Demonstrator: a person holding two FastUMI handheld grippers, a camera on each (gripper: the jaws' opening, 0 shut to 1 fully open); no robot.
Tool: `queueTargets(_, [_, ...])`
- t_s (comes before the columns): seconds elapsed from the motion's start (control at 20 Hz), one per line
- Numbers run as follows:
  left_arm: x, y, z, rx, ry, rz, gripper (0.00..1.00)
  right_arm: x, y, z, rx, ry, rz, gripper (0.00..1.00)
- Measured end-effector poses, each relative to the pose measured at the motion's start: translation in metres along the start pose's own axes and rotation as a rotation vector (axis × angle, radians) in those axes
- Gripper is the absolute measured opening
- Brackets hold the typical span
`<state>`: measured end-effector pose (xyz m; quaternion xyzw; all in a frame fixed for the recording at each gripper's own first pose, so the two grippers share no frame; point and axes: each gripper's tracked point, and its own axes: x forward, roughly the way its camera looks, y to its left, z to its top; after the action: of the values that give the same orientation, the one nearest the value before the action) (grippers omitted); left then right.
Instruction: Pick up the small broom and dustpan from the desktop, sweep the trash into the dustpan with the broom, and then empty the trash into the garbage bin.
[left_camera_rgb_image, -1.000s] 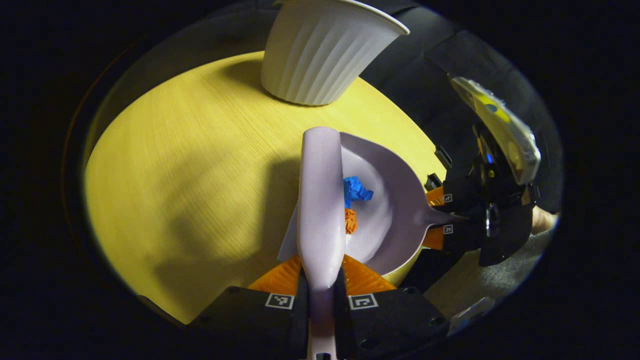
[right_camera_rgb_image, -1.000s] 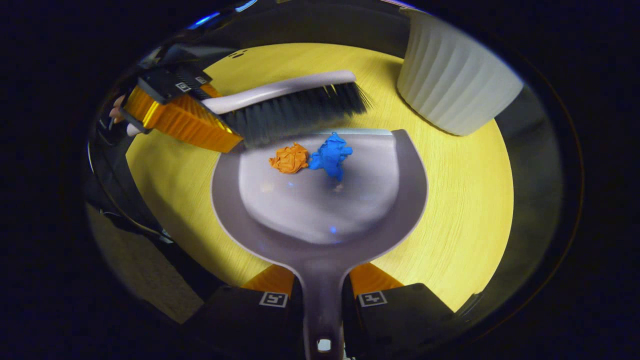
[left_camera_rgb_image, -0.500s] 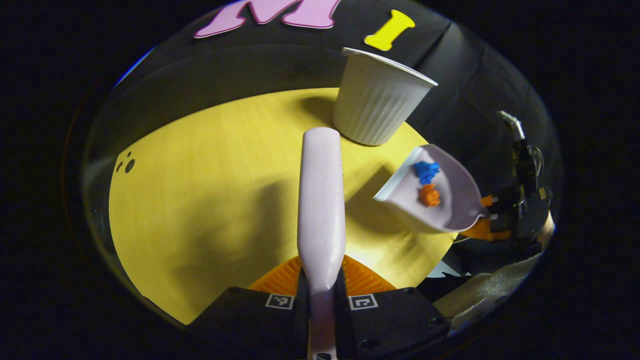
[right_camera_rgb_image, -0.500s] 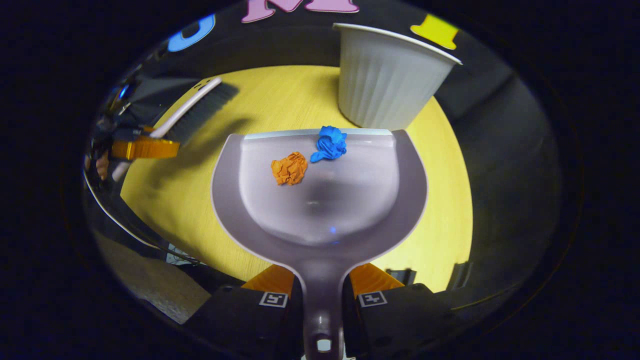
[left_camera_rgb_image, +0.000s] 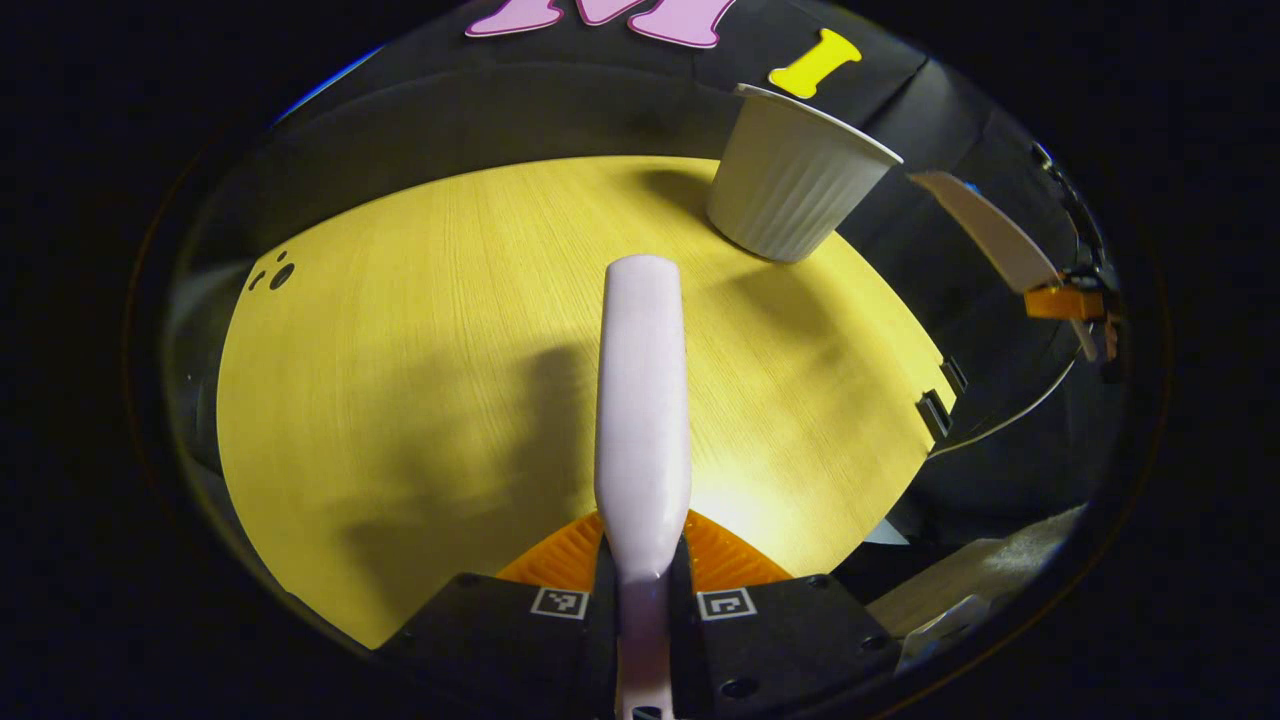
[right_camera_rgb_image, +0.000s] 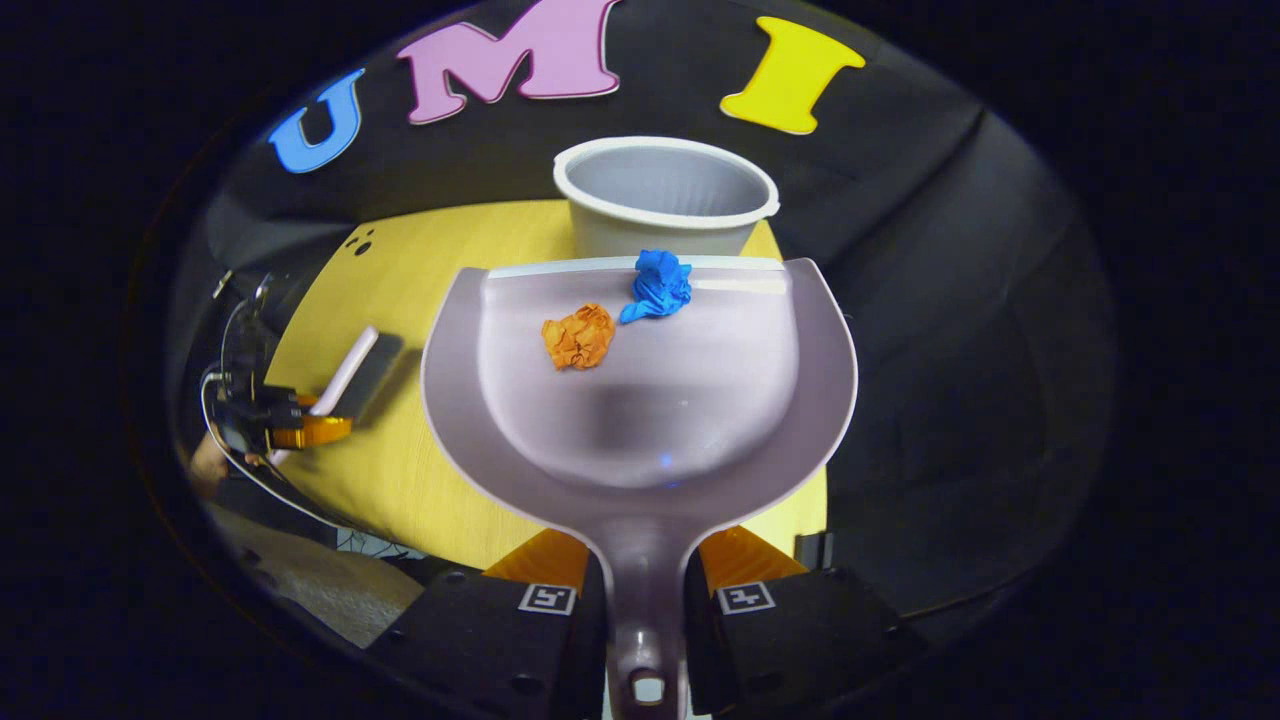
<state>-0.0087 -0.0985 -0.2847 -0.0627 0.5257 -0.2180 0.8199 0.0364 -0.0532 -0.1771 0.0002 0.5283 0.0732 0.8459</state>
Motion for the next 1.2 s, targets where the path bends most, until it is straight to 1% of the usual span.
queueTargets(0.1, [0.0,0.001,-0.007,0.001,0.003,-0.011,0.25,-0.003,-0.02,0.027,0.009,-0.018,-0.039,0.36])
queueTargets(0.15, [-0.001,0.001,-0.009,0.003,0.004,-0.015,0.24,-0.003,-0.028,0.043,0.017,-0.028,-0.054,0.36])
queueTargets(0.2, [-0.001,0.001,-0.012,0.004,0.004,-0.018,0.25,-0.002,-0.035,0.056,0.027,-0.04,-0.065,0.36])
queueTargets(0.25, [0.0,0.002,-0.016,0.004,0.007,-0.022,0.24,0.0,-0.043,0.07,0.032,-0.045,-0.079,0.41])
queueTargets(0.3, [0.0,0.003,-0.018,0.003,0.011,-0.025,0.25,0.003,-0.052,0.082,0.028,-0.046,-0.102,0.36])
queueTargets(0.35, [0.0,0.004,-0.021,0.001,0.016,-0.028,0.24,0.007,-0.062,0.092,0.016,-0.04,-0.13,0.36])
queueTargets(0.4, [0.001,0.005,-0.024,0.001,0.019,-0.028,0.25,0.01,-0.072,0.1,-0.001,-0.026,-0.157,0.36])
queueTargets(0.5, [0.001,0.009,-0.029,0.005,0.025,-0.025,0.24,0.017,-0.088,0.114,-0.032,0.008,-0.204,0.36])
queueTargets(0.6, [0.002,0.008,-0.03,0.0,0.027,-0.022,0.24,0.024,-0.097,0.128,-0.056,0.038,-0.223,0.36])
queueTargets(0.65, [0.002,0.01,-0.031,-0.005,0.027,-0.022,0.24,0.024,-0.099,0.129,-0.073,0.061,-0.227,0.31])
queueTargets(0.7, [0.001,0.012,-0.032,-0.006,0.028,-0.021,0.24,0.028,-0.1,0.134,-0.096,0.083,-0.236,0.36])
queueTargets(0.75, [0.001,0.014,-0.034,-0.006,0.028,-0.018,0.24,0.031,-0.102,0.14,-0.125,0.107,-0.247,0.36])
queueTargets(0.85, [0.0,0.018,-0.034,-0.003,0.025,-0.013,0.25,0.037,-0.102,0.152,-0.194,0.156,-0.262,0.36])
queueTargets(0.9, [-0.001,0.02,-0.035,-0.005,0.025,-0.012,0.24,0.038,-0.102,0.155,-0.221,0.179,-0.267,0.31])
queueTargets(0.95, [0.0,0.02,-0.036,-0.01,0.026,-0.014,0.24,0.04,-0.102,0.158,-0.248,0.203,-0.27,0.36])
queueTargets(1.0, [0.0,0.02,-0.037,-0.015,0.027,-0.015,0.24,0.041,-0.103,0.16,-0.276,0.228,-0.277,0.31])
queueTargets(1.05, [0.0,0.021,-0.039,-0.018,0.027,-0.016,0.24,0.04,-0.105,0.165,-0.307,0.254,-0.286,0.36])
queueTargets(1.1, [-0.001,0.023,-0.04,-0.023,0.027,-0.015,0.24,0.04,-0.106,0.168,-0.333,0.268,-0.301,0.36])
queueTargets(1.15, [0.0,0.023,-0.041,-0.029,0.028,-0.014,0.24,0.039,-0.109,0.172,-0.363,0.281,-0.315,0.32])
queueTargets(1.2, [-0.001,0.024,-0.042,-0.035,0.029,-0.013,0.24,0.036,-0.112,0.174,-0.393,0.306,-0.324,0.31])
